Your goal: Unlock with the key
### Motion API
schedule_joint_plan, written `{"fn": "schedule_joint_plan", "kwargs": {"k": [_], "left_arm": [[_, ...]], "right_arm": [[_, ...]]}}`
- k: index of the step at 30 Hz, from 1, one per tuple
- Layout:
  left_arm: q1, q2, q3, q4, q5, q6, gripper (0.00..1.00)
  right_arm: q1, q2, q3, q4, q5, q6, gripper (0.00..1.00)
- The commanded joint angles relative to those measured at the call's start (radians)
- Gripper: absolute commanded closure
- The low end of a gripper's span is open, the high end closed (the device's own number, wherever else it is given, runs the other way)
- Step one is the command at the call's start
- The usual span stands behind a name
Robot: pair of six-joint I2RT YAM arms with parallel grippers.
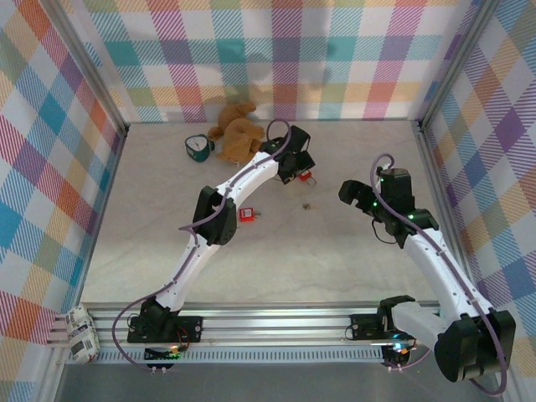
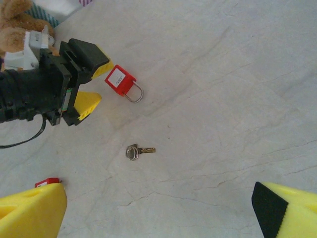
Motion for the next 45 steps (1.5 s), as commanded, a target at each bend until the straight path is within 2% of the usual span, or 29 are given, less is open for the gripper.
{"fn": "schedule_joint_plan", "kwargs": {"k": [1,10,17,26,30,36,40,45], "left_arm": [[0.008,0.043,0.007,0.025,0.118,-0.099,0.31],[0.014,0.072,-0.018,0.022,0.176,-0.147,0.39],[0.018,0.022,-0.125,0.04,0.258,-0.157,0.48],[0.034,0.005,-0.153,-0.078,0.308,-0.091,0.5],[0.045,0.013,-0.109,-0.19,0.313,-0.03,0.51],[0.036,-0.036,-0.087,-0.217,0.262,0.109,0.53],[0.015,-0.087,-0.082,-0.155,0.213,0.251,0.51],[-0.038,-0.155,-0.104,0.034,0.145,0.39,0.48]], "right_arm": [[-0.01,-0.036,-0.015,0.015,-0.027,0.022,0.04],[-0.015,-0.082,-0.005,0.0,-0.047,0.021,0.04],[-0.017,-0.101,0.022,-0.027,-0.043,0.018,0.04],[-0.032,-0.15,0.055,-0.058,-0.061,0.023,0.04],[-0.04,-0.187,0.066,-0.069,-0.049,0.011,0.03],[-0.044,-0.185,0.059,-0.06,-0.063,0.006,0.02],[-0.045,-0.174,0.057,-0.053,-0.081,0.005,0.02],[-0.047,-0.161,0.048,-0.045,-0.096,0.012,0.02]]}}
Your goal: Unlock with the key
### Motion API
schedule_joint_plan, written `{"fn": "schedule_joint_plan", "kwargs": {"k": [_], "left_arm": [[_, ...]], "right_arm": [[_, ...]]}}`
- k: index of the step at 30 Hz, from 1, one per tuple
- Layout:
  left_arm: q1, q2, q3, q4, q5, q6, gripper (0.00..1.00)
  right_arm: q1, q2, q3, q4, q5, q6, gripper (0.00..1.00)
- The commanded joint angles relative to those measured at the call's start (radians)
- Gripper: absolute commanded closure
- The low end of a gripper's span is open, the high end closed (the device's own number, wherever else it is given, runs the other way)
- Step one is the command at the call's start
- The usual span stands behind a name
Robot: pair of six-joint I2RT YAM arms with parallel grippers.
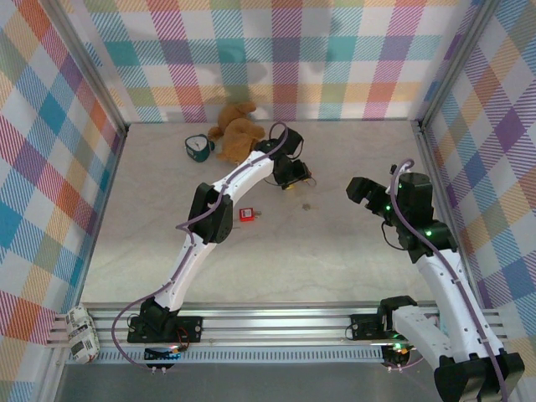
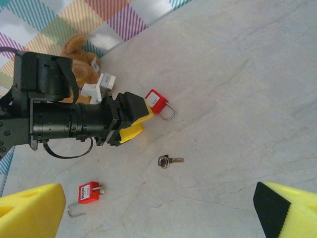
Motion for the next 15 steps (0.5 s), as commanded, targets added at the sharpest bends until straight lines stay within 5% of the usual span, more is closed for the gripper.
{"fn": "schedule_joint_plan", "kwargs": {"k": [1,15], "left_arm": [[-0.054,-0.102,-0.002,0.121,-0.047,0.152,0.47],[-0.103,0.001,0.004,0.318,-0.08,0.138,0.45]], "right_arm": [[-0.01,0.012,0.009,0.011,-0.031,-0.001,0.02],[-0.039,0.024,0.031,-0.013,-0.005,-0.009,0.02]]}}
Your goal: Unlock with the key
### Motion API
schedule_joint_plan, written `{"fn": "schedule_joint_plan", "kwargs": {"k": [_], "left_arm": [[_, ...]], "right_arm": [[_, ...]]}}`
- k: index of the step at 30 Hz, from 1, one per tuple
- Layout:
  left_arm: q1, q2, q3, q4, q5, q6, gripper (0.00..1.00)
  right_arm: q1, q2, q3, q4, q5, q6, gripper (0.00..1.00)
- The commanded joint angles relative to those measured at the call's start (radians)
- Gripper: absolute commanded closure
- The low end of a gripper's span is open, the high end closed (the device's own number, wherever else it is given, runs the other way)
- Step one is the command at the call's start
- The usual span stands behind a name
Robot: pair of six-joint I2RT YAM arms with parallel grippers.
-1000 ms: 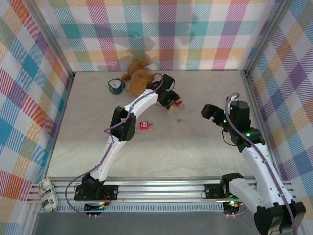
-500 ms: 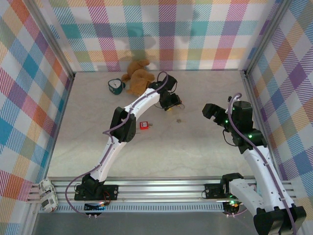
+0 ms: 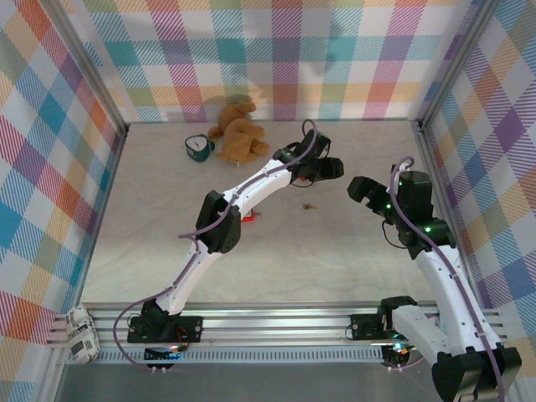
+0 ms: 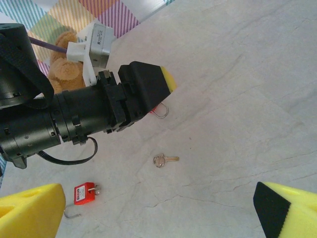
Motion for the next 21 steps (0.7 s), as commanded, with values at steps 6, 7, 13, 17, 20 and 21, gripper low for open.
{"fn": "schedule_joint_plan", "kwargs": {"k": [6,7,13,17,20,21], "left_arm": [[0.044,0.064,-0.018,0.04,-0.036,-0.013,0.47],[0.045,0.068,-0.016,0.035,-0.029,-0.017,0.47],[0.05,0.079,-0.025,-0.007,-0.014,-0.036,0.47],[0.052,0.068,-0.051,-0.017,-0.009,-0.049,0.49],[0.051,0.058,-0.074,-0.025,-0.011,-0.05,0.49],[0.053,0.052,-0.086,-0.035,-0.012,-0.05,0.5]], "right_arm": [[-0.023,-0.007,0.041,-0.021,0.015,-0.025,0.02],[-0.023,-0.006,0.041,-0.021,0.012,-0.024,0.02],[-0.025,-0.001,0.035,-0.008,-0.005,-0.014,0.02],[-0.027,0.0,0.034,-0.01,-0.007,-0.01,0.02],[-0.028,-0.001,0.028,-0.009,-0.007,-0.005,0.02],[-0.028,-0.002,0.026,-0.008,-0.008,-0.005,0.02]]}}
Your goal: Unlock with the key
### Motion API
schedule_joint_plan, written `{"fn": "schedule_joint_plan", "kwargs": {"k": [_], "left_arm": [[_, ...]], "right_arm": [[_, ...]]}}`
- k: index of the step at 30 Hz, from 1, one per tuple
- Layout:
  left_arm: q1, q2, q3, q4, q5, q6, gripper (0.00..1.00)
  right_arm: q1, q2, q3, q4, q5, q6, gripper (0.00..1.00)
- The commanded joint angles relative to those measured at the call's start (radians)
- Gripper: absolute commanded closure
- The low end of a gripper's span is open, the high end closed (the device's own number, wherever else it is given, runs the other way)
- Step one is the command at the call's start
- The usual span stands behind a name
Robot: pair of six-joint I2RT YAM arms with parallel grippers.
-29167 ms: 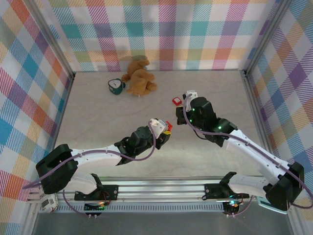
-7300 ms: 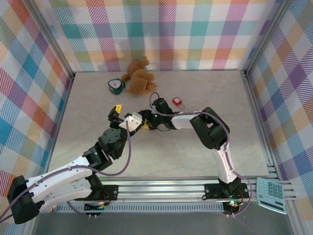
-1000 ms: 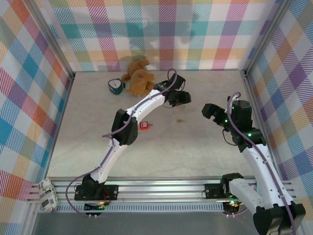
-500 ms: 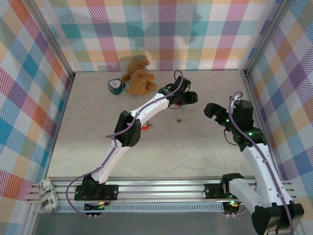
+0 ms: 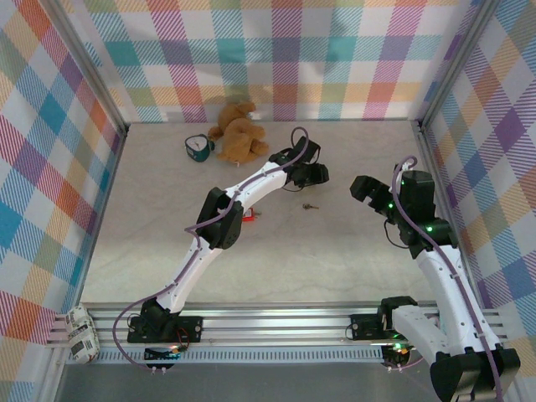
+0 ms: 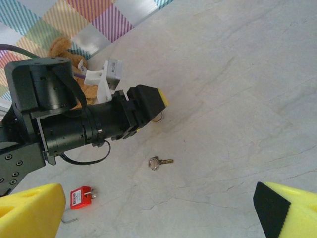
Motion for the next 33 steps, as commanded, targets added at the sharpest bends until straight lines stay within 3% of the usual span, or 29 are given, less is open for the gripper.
{"fn": "schedule_joint_plan", "kwargs": {"k": [1,17,24,30,33], "left_arm": [[0.006,-0.029,-0.045,-0.043,0.012,-0.014,0.5],[0.043,-0.288,-0.432,-0.043,-0.002,0.087,0.51],[0.042,-0.393,-0.585,-0.069,0.036,0.114,0.6],[0.009,-0.485,-0.623,-0.273,0.017,0.243,0.64],[-0.033,-0.508,-0.618,-0.381,-0.044,0.294,0.67]], "right_arm": [[-0.006,-0.003,0.017,0.005,-0.015,-0.002,0.02],[-0.008,-0.032,0.001,0.008,-0.021,0.013,0.02],[-0.007,-0.052,-0.015,0.009,-0.033,0.025,0.02],[-0.007,-0.036,-0.039,0.039,-0.073,0.052,0.03],[-0.007,-0.023,-0.052,0.056,-0.084,0.056,0.03]]}}
